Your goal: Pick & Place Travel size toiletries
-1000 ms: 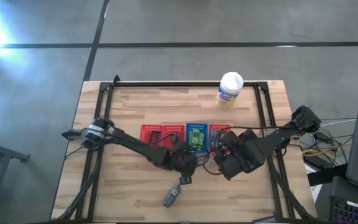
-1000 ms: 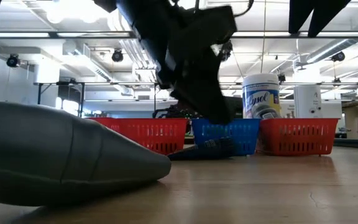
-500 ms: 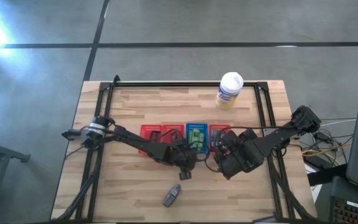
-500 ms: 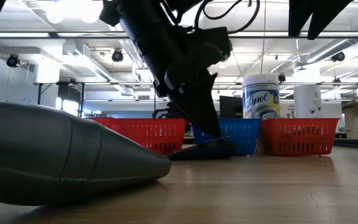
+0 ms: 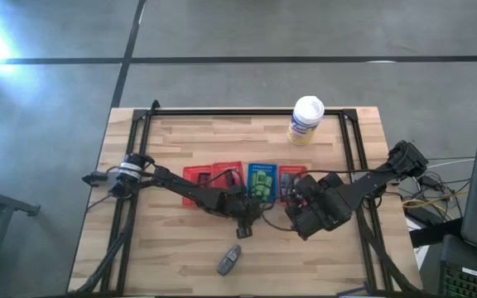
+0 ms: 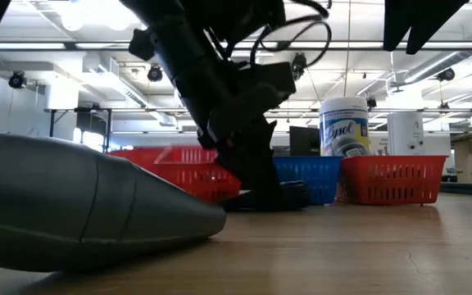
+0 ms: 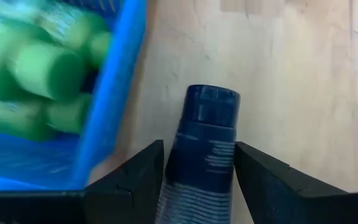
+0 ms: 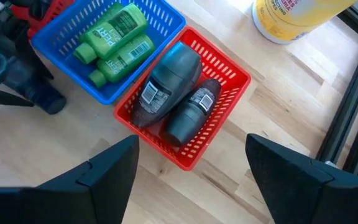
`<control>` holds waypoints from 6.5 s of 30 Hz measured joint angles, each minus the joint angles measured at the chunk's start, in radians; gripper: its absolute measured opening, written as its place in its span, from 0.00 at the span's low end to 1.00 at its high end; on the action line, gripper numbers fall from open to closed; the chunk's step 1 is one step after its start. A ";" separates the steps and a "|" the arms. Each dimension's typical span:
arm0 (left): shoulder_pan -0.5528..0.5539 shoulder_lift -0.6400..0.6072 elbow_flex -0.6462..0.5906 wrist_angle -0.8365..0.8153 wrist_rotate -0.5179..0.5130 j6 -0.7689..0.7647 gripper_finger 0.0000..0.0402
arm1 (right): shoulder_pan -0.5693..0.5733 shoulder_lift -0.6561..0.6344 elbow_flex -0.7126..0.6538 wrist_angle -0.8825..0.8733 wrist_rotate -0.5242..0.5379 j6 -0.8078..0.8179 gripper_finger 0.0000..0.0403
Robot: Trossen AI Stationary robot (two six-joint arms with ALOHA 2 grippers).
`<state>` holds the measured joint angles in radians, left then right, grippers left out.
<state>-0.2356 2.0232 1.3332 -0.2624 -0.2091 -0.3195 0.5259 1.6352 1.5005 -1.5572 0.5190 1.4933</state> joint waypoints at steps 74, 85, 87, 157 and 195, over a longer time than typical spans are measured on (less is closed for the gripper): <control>-0.102 0.066 0.056 0.073 0.009 0.006 0.31 | 0.072 -0.052 -0.024 -0.014 -0.004 0.078 0.81; -0.117 -0.230 0.052 -0.284 -0.240 -0.249 0.31 | 0.101 -0.079 -0.033 -0.015 0.047 0.135 0.88; -0.111 -0.285 0.051 -0.325 -0.336 -0.401 0.31 | 0.106 -0.095 -0.042 -0.011 0.064 0.159 0.87; 0.050 -0.418 -0.203 0.018 -0.227 -0.499 0.48 | 0.118 -0.145 -0.183 0.052 0.129 0.119 0.88; -0.222 -0.411 -0.210 -0.079 0.121 -0.664 0.48 | 0.099 -0.350 -0.352 0.133 0.082 0.132 0.87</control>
<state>-0.4574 1.6119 1.1233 -0.3418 -0.0880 -0.9837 0.6247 1.2854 1.1490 -1.4244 0.6011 1.6255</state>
